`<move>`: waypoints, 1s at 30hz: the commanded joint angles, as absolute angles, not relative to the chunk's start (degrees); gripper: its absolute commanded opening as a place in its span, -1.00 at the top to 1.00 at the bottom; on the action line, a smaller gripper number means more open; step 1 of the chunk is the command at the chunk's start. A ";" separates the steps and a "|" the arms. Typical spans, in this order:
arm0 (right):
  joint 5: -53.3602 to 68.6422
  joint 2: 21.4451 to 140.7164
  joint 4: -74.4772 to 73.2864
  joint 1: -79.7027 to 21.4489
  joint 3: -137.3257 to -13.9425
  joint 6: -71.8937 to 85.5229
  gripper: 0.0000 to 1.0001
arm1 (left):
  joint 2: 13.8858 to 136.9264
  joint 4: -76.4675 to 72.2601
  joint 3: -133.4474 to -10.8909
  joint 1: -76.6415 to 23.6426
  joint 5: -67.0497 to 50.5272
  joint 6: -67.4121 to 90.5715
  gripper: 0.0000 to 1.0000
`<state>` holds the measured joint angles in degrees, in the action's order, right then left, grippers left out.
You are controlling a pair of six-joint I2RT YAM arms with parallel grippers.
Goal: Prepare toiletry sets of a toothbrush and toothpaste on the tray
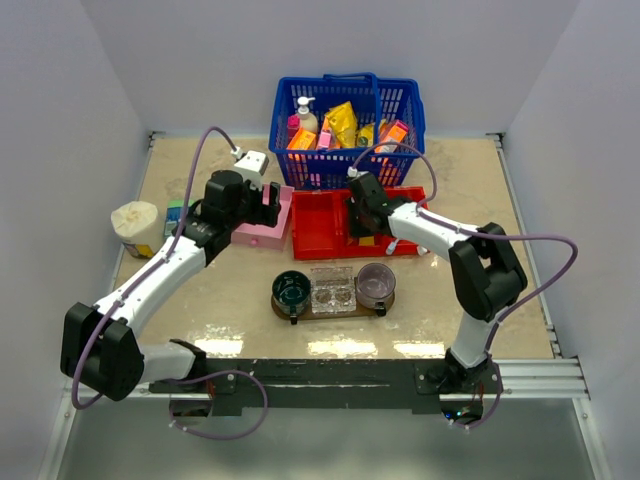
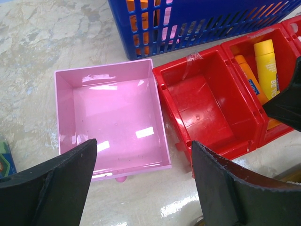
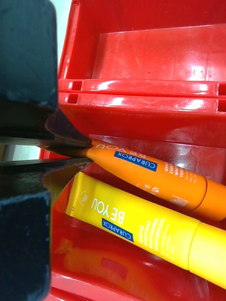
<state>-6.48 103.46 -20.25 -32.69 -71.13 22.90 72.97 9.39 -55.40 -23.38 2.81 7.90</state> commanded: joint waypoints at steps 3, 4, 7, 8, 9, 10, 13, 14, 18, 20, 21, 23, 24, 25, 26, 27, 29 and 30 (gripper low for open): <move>-6.15 99.05 -20.56 -33.05 -72.68 22.85 1.00 | 72.16 6.33 -55.02 -23.55 1.50 7.91 -0.69; -6.41 98.70 -20.91 -33.05 -72.86 22.76 1.00 | 72.16 6.24 -55.02 -23.55 1.32 7.82 -0.69; -7.38 97.56 -22.67 -33.13 -73.74 21.71 1.00 | 72.16 6.15 -55.11 -23.55 0.62 7.30 -0.69; -7.82 96.86 -23.20 -33.05 -73.91 21.19 1.00 | 71.98 6.07 -55.11 -23.55 0.27 6.95 -0.69; -8.08 96.51 -24.25 -33.05 -74.35 20.75 1.00 | 71.90 5.98 -55.11 -23.55 0.26 6.86 -0.69; -8.78 96.07 -24.78 -33.05 -74.62 20.39 1.00 | 71.63 5.72 -55.02 -23.55 0.35 6.68 -0.69; -9.23 94.40 -26.36 -33.05 -75.67 18.73 1.00 | 71.11 5.28 -54.76 -23.55 -1.67 6.33 -0.69; -9.14 94.05 -26.80 -33.05 -75.93 18.02 1.00 | 71.10 5.19 -54.76 -23.55 -2.02 6.07 -0.69; -8.00 92.55 -28.82 -33.05 -77.43 16.53 1.00 | 70.40 4.92 -54.76 -23.55 -3.86 5.19 -0.69; -7.21 91.94 -29.79 -33.05 -78.13 15.04 1.00 | 69.96 4.48 -54.49 -23.55 -6.57 3.53 -0.70; -7.03 91.76 -31.10 -32.96 -79.00 14.68 1.00 | 69.79 4.40 -54.41 -23.55 -7.72 3.08 -0.70; -5.72 90.88 -32.25 -32.96 -79.71 12.85 1.00 | 69.17 3.52 -53.97 -23.55 -12.36 1.07 -0.70; -4.58 90.44 -33.39 -32.96 -80.41 12.31 1.00 | 69.00 3.08 -53.62 -23.55 -14.57 0.27 -0.71; -3.87 89.48 -34.01 -32.96 -80.85 11.87 1.00 | 68.73 2.03 -53.35 -23.64 -16.85 0.26 -0.71; -2.91 89.12 -34.62 -32.96 -81.21 10.91 1.00 | 68.21 1.67 -52.65 -23.64 -21.31 -2.52 -0.72; -0.99 88.60 -36.02 -33.05 -82.17 10.46 1.00 | 67.94 1.32 -52.30 -23.73 -23.36 -3.59 -0.74; 0.17 87.37 -37.26 -32.96 -83.14 9.49 1.00 | 66.28 -0.95 -50.55 -24.43 -29.95 -7.90 -0.76; 2.18 87.02 -38.57 -33.05 -84.01 9.23 1.00 | 65.31 -2.45 -49.41 -24.69 -31.71 -9.13 -0.77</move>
